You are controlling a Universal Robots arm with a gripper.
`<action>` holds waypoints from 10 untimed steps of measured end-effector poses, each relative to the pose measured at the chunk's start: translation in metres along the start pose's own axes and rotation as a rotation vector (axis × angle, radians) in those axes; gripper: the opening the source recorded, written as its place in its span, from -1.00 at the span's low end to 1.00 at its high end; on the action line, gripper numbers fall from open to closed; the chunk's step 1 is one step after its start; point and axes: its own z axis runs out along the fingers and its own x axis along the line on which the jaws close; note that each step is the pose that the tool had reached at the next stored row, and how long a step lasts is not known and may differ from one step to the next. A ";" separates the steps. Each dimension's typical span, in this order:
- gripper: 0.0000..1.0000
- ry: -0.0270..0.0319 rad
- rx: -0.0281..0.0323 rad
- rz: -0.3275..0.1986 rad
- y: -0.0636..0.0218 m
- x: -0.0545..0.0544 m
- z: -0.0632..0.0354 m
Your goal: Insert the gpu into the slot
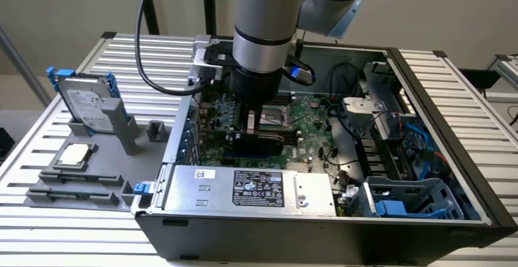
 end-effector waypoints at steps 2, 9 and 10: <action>-0.48 -0.0001 -0.0005 0.000 -0.0005 0.000 0.0008; -0.48 -0.0001 -0.0009 0.000 -0.0011 0.000 0.0052; -0.48 0.0003 -0.0012 0.000 -0.0011 0.000 0.0059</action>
